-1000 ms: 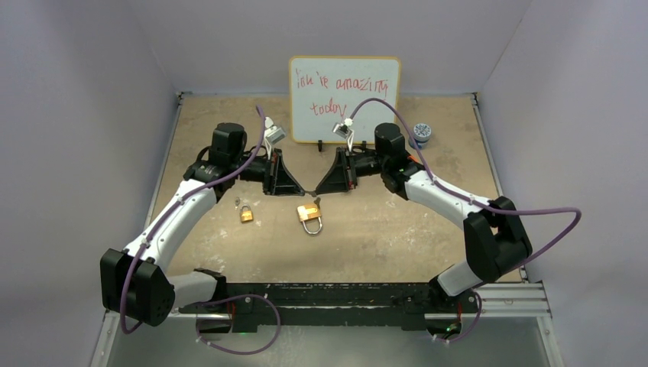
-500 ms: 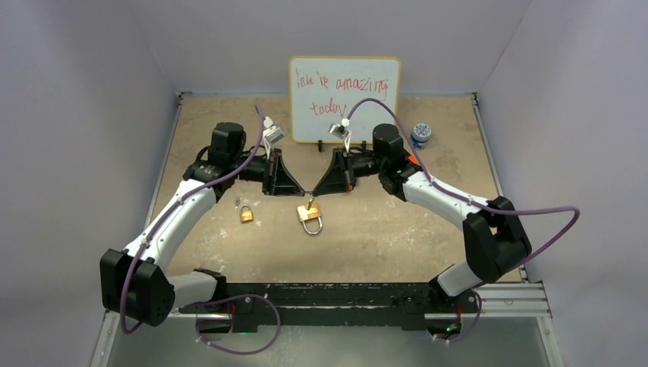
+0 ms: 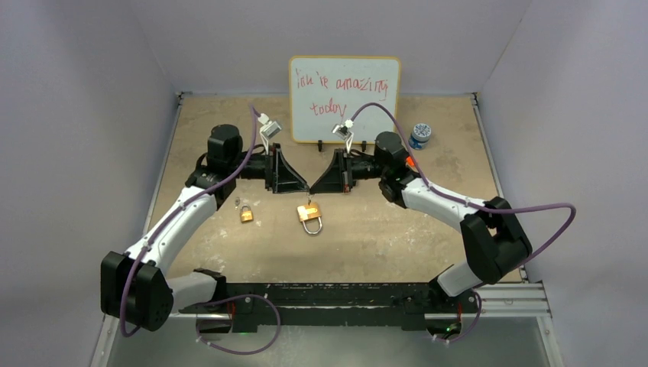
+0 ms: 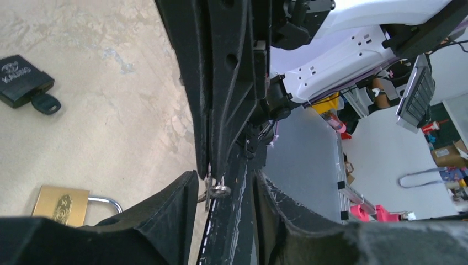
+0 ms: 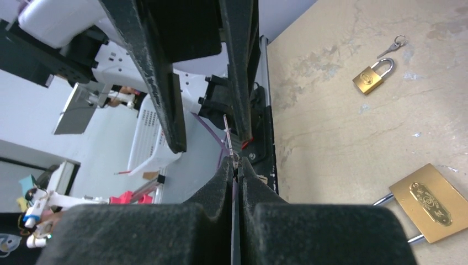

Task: Unlock with the key

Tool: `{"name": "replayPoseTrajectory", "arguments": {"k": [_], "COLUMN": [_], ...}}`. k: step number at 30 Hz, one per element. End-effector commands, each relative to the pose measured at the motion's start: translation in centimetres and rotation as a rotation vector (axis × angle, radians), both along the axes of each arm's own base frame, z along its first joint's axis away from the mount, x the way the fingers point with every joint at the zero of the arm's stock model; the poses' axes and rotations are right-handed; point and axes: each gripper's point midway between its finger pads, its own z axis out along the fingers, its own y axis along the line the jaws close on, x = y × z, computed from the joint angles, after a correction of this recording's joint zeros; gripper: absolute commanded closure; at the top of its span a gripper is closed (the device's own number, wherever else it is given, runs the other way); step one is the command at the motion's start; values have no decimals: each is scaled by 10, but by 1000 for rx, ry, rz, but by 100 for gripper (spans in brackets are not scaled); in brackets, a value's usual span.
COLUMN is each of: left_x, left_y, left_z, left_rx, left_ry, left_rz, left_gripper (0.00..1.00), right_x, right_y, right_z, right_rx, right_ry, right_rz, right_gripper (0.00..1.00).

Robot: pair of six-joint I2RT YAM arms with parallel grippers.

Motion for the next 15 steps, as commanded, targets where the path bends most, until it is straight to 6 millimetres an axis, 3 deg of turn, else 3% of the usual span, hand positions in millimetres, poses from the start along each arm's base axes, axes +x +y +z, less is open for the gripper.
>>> {"name": "replayPoseTrajectory", "arguments": {"k": [1,4,11,15], "left_x": [10,9,11,13], "left_y": [-2,-3,-2,-1], "left_z": [24,24,22,22], "left_rx": [-99,-126,-120,-115], "left_ry": [-53,-41,-43,-43], "left_rz": [90,103,129,147], "left_gripper": [58,57,73,74], "right_x": [8,9,11,9], "right_y": [3,4,4,3], "right_z": [36,35,34,31], "right_rx": [126,130,133,127], "right_ry": [-65,-56,-56,-49], "right_rz": [-68,-76,-96,-92], "right_gripper": [100,100,100,100]}}
